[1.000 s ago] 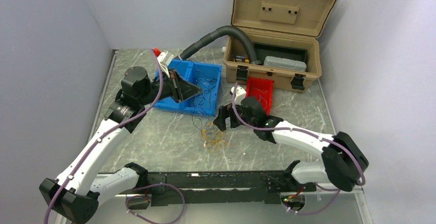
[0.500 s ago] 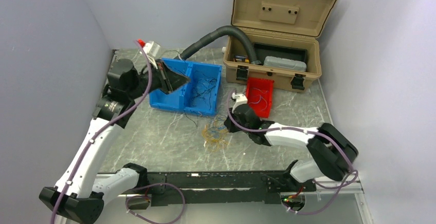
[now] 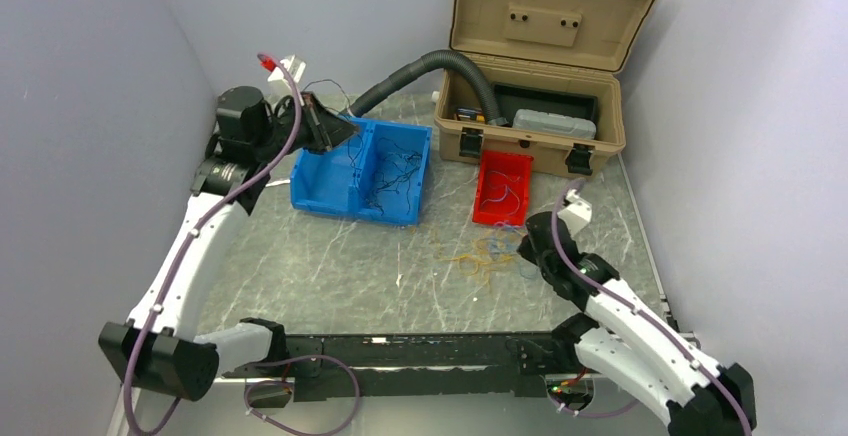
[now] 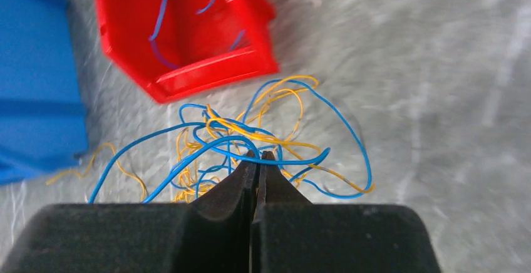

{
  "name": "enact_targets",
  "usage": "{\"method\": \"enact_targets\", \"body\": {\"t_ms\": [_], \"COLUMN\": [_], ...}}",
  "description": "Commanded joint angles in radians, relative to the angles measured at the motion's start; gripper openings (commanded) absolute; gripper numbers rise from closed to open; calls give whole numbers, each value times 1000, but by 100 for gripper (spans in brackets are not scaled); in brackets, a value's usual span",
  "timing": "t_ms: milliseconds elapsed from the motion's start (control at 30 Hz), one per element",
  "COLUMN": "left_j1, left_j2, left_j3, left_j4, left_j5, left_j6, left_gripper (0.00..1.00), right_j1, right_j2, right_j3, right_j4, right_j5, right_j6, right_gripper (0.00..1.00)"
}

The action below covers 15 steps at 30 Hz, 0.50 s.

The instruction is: Untangle the cables

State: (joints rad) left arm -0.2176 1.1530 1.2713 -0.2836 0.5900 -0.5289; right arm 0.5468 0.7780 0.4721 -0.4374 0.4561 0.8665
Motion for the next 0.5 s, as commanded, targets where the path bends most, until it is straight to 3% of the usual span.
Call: {"method": "enact_targets", "body": {"t_ms": [0,100,167,233,267,333,467], "left_j1": [-7,-10,-13,-22,-27,-43,-70], "left_j2": [59,110,152,194,217,256,348], "left_j3": [36,77,102,127,140,172,230], "left_j4": [83,102,112,128,128,119,108], "left_j5": [0,21,38,50,54,43,10], "left_j6": [-15,-25,-36,-50,-54,-51,-26], "left_gripper": [0,0,0,0,0,0,0], "right_j1": [-25,-27,-25,-27,-28,-27,-27], "right_j2": [-75,-99,-120,-146,-160,-185,-223], "right_j3": [104,138,143,148,149,157,176], "right_j4": [-314,-400,-431,-460,-464,-474,-486], "right_j5": [199,263,285,300,298,298,300], "right_j6": [156,197,203,218,215,204,184], "right_gripper": [0,0,7,60,76,84,85]}}
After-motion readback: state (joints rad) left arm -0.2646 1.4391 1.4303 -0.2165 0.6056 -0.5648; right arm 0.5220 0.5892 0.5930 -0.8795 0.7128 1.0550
